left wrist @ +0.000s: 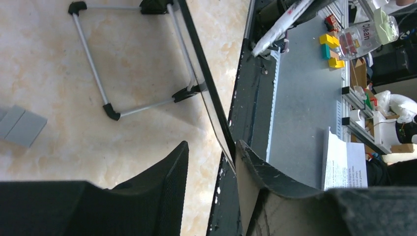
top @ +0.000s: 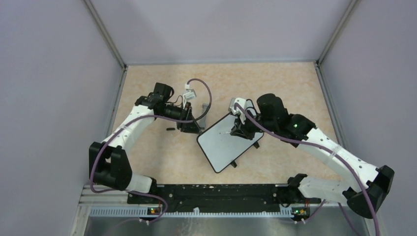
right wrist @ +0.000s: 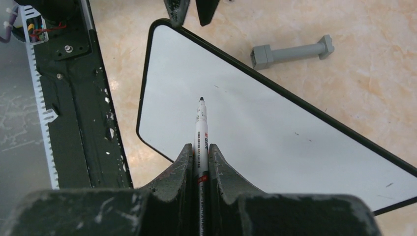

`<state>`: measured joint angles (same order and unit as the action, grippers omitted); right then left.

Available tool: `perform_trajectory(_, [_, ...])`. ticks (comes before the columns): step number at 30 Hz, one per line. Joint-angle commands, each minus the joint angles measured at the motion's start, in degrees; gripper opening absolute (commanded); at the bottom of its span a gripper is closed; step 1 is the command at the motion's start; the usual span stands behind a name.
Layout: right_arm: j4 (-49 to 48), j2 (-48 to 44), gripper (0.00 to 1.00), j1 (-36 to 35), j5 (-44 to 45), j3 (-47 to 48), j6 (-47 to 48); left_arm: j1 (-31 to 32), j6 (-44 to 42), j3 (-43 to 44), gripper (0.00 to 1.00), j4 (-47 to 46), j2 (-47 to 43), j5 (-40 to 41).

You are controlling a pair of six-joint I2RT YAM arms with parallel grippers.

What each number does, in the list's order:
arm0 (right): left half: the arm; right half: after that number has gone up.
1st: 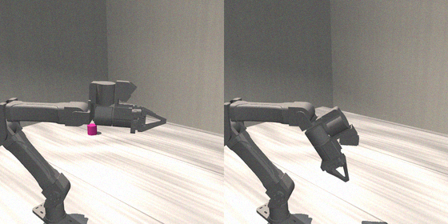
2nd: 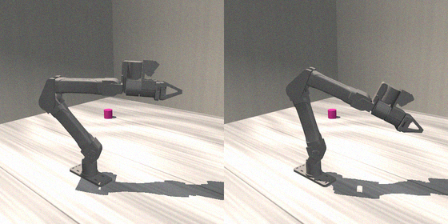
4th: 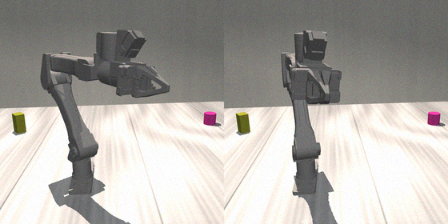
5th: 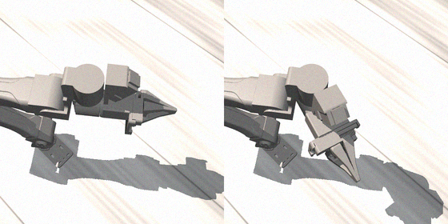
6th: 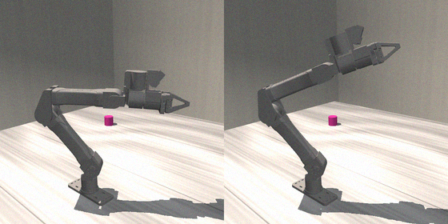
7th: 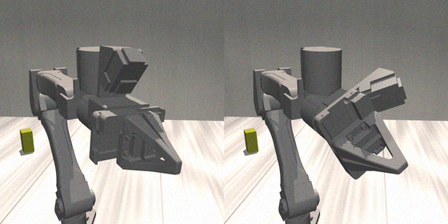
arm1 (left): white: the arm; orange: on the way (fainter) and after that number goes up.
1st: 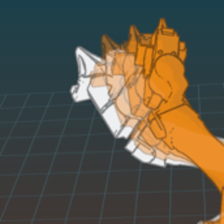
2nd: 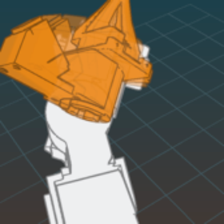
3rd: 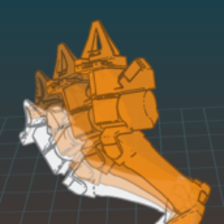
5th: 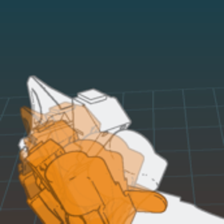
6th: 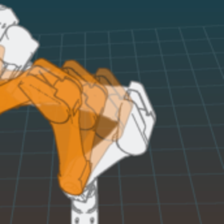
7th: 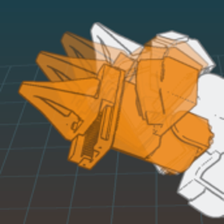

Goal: Write a sentence on the whiteboard
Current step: Move the whiteboard to the center of the board.

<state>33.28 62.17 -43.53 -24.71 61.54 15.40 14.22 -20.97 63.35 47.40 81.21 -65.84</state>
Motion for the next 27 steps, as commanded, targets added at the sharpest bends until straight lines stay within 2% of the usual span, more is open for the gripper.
perform_trajectory(1, [-2.39, -0.36, 0.0, -3.17, 3.52, 1.7, 3.82, 3.32, 0.64, 2.92, 0.41, -2.66, 2.35, -0.49])
perform_trajectory(4, [-1.79, -0.52, 0.0, -3.24, 3.66, 2.18, 3.84, 3.79, 0.67, 4.02, 0.34, -2.62, 3.84, -0.42])
perform_trajectory(9, [-1.39, -1.28, 0.0, -3.24, 1.46, 1.41, 3.1, 3.65, 0.53, 5.06, 0.31, -2.64, 5.04, 0.27])
perform_trajectory(10, [-1.26, -1.39, 0.0, -3.26, 1.62, 1.33, 3.09, 3.44, 0.33, 5.25, 0.32, -2.24, 5.0, 0.35])
perform_trajectory(13, [-0.86, -1.78, 0.0, -3.24, 1.39, 1.12, 3.32, 3.18, 0.17, 5.24, 0.46, -2.34, 4.36, 0.12])
perform_trajectory(14, [-0.8, -1.87, 0.0, -3.29, 1.11, 1.14, 3.32, 3.18, 0.67, 5.01, 0.47, -2.84, 4.18, -0.16])
perform_trajectory(27, [0.65, -2.24, 0.0, -3.33, -0.69, 1.08, 5.82, 6.04, -3.33, 11.0, 0.11, 0.66, 9.57, 1.27])
